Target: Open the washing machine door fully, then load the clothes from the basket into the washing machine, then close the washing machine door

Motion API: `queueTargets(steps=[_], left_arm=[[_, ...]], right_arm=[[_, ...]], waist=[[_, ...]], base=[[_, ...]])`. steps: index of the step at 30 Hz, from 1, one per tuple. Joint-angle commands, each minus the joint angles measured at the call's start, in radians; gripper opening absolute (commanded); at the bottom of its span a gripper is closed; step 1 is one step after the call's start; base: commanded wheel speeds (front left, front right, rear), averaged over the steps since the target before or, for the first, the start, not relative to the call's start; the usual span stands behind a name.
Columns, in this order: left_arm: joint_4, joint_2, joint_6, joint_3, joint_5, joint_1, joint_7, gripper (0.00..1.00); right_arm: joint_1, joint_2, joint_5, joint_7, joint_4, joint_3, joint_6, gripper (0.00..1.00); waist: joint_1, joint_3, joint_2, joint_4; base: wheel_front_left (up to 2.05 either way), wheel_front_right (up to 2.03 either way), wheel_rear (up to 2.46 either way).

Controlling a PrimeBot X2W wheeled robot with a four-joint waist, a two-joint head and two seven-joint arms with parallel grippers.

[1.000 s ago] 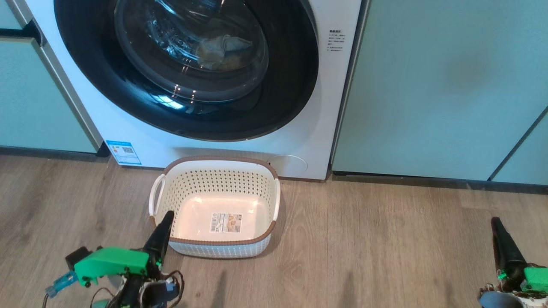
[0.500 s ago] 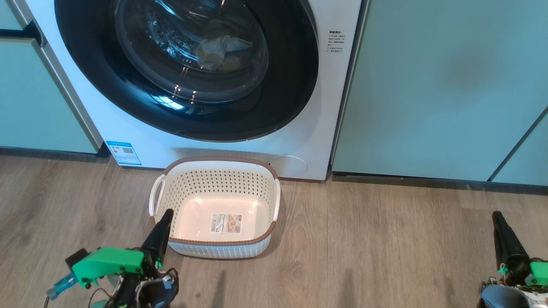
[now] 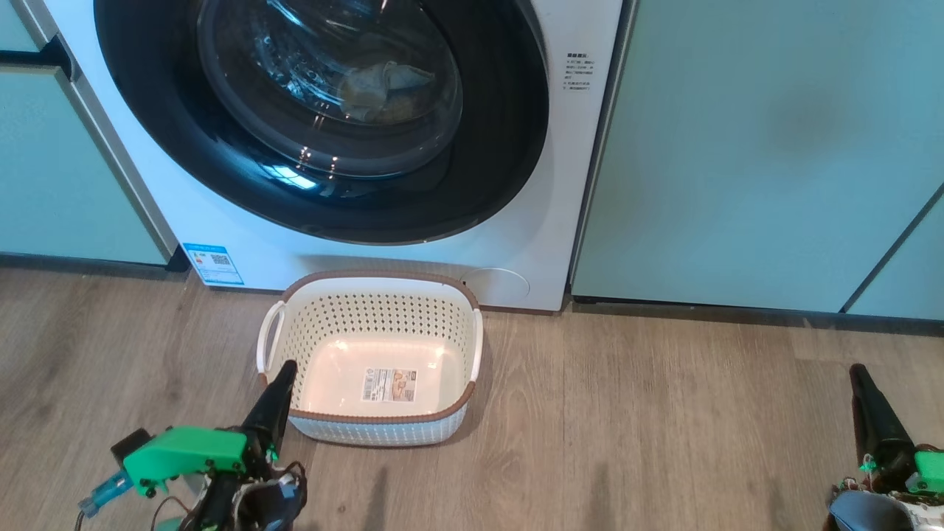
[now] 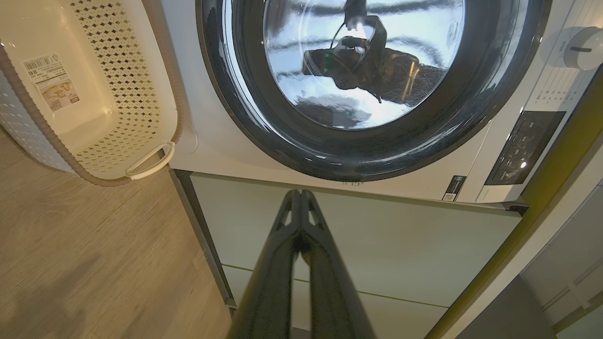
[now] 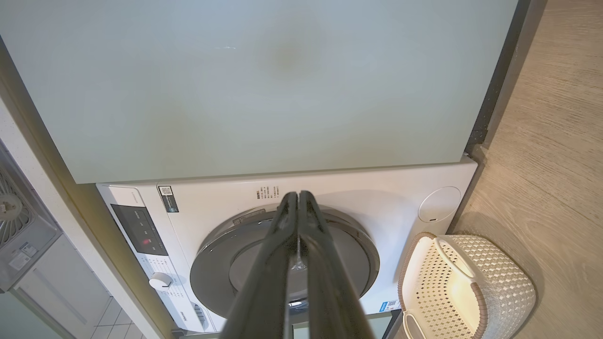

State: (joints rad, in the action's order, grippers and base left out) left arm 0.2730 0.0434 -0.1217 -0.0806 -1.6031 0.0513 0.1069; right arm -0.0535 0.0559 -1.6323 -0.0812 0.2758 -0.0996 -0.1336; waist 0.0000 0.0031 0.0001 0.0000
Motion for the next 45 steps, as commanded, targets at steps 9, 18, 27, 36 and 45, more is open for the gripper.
queueTargets(steps=[9,18,27,36,45], left_arm=[[-0.028,0.007,-0.009,-0.034,-0.005,0.057,0.007,0.00],[-0.028,0.007,-0.009,-0.034,-0.005,0.057,0.007,0.00],[-0.028,0.007,-0.009,-0.034,-0.005,0.057,0.007,0.00],[-0.028,0.007,-0.009,-0.034,-0.005,0.057,0.007,0.00],[-0.028,0.007,-0.009,-0.033,-0.005,0.057,0.007,0.00]], right_arm=[[-0.052,0.012,0.003,-0.012,-0.032,0.011,0.003,0.00],[-0.052,0.010,0.005,-0.014,-0.032,0.008,0.003,0.00],[-0.053,0.009,0.008,-0.016,-0.032,0.005,0.003,0.00],[-0.053,0.007,0.009,-0.018,-0.032,0.003,0.003,0.00],[-0.053,0.006,0.011,-0.020,-0.032,0.001,0.003,0.00]], waist=[[0.0000,0.000,-0.0001,0.000],[0.0000,0.000,-0.0001,0.000],[0.0000,0.000,-0.0001,0.000],[0.0000,0.000,-0.0001,0.000],[0.0000,0.000,-0.0001,0.000]], base=[[0.00,0.00,0.00],[0.00,0.00,0.00],[0.00,0.00,0.00],[0.00,0.00,0.00],[0.00,0.00,0.00]])
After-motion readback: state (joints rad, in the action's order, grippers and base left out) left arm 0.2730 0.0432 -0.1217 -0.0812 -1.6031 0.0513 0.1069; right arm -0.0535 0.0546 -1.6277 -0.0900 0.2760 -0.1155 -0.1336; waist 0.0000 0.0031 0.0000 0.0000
